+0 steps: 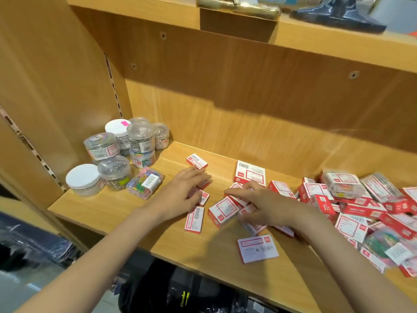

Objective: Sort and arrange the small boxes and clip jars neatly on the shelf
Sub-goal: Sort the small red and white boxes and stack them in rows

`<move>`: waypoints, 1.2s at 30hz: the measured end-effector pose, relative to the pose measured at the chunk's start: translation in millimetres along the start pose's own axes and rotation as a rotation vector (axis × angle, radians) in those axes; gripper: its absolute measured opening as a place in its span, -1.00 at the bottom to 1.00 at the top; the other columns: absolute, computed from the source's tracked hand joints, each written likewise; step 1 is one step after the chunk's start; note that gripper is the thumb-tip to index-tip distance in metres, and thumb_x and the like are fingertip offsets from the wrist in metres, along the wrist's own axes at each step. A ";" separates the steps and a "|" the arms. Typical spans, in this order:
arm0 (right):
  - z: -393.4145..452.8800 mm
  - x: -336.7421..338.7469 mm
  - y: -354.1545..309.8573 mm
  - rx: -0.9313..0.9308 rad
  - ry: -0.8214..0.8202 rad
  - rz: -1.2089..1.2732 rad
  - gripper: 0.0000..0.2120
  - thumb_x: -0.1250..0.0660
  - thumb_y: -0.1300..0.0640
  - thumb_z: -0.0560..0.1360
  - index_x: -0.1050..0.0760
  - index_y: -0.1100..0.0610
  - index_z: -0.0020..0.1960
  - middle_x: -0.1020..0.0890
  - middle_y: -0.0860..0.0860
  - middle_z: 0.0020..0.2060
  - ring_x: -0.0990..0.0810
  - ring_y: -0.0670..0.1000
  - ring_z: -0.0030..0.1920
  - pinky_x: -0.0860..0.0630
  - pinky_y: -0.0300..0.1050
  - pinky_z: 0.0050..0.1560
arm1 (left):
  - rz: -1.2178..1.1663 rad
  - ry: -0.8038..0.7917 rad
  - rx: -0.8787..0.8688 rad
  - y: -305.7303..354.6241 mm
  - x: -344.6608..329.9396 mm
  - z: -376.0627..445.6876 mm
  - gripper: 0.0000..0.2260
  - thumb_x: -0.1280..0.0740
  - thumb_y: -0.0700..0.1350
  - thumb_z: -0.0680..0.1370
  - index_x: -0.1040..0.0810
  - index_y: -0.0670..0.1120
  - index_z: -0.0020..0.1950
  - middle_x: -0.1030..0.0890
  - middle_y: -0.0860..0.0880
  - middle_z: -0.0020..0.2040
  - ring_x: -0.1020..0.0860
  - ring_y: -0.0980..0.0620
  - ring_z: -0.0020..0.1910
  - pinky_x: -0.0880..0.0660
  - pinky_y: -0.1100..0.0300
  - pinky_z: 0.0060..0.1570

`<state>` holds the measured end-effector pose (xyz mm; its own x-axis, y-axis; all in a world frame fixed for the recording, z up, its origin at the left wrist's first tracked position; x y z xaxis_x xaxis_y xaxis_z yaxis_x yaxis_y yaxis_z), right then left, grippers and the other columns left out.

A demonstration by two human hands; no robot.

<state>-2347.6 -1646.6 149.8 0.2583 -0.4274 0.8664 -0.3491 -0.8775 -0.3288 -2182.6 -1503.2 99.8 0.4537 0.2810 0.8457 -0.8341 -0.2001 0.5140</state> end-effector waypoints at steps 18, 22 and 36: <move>40.8 48.5 10.1 0.076 0.583 0.174 -0.74 -0.24 0.09 0.42 -0.38 -0.02 0.10 -0.37 -0.10 -0.08 -0.36 -0.08 -0.08 -0.24 -0.19 -0.09 | -0.096 0.193 0.261 -7.4 6.2 17.7 -0.56 -0.14 -0.19 0.57 -0.17 -0.10 0.45 -0.30 -0.02 0.39 -0.27 0.01 0.36 -0.19 0.23 0.30; 76.6 63.4 -5.6 0.090 0.625 -0.037 -0.79 -0.21 0.18 0.47 -0.27 0.05 0.07 -0.42 0.00 0.03 -0.45 0.06 -0.03 -0.38 -0.06 -0.08 | 0.008 -0.015 0.262 -4.1 -6.6 29.9 -0.59 -0.06 -0.08 0.61 -0.17 -0.03 0.48 -0.13 0.03 0.50 -0.10 0.07 0.47 -0.04 0.10 0.45; 176.8 40.2 -44.1 0.203 0.490 0.142 -0.87 -0.28 0.14 0.46 -0.43 0.10 0.00 -0.34 -0.01 -0.09 -0.46 0.04 -0.07 -0.44 -0.03 -0.02 | 0.072 0.227 0.181 -17.6 6.3 -46.6 -0.62 -0.06 -0.03 0.46 -0.48 -0.09 0.19 -0.54 0.00 0.08 -0.43 0.10 0.06 -0.32 0.33 0.07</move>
<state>-2162.6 -1663.6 132.7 -0.2450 -0.4360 0.8660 -0.1568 -0.8636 -0.4792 -2179.7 -1454.2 89.4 0.2972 0.4584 0.8376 -0.7828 -0.3854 0.4886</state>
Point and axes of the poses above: each hand's wrist, its own z-axis towards the middle knuckle, its own x-axis out of the back of the hand, y = z × x, the point moved 1 cm from there along z, towards the middle knuckle
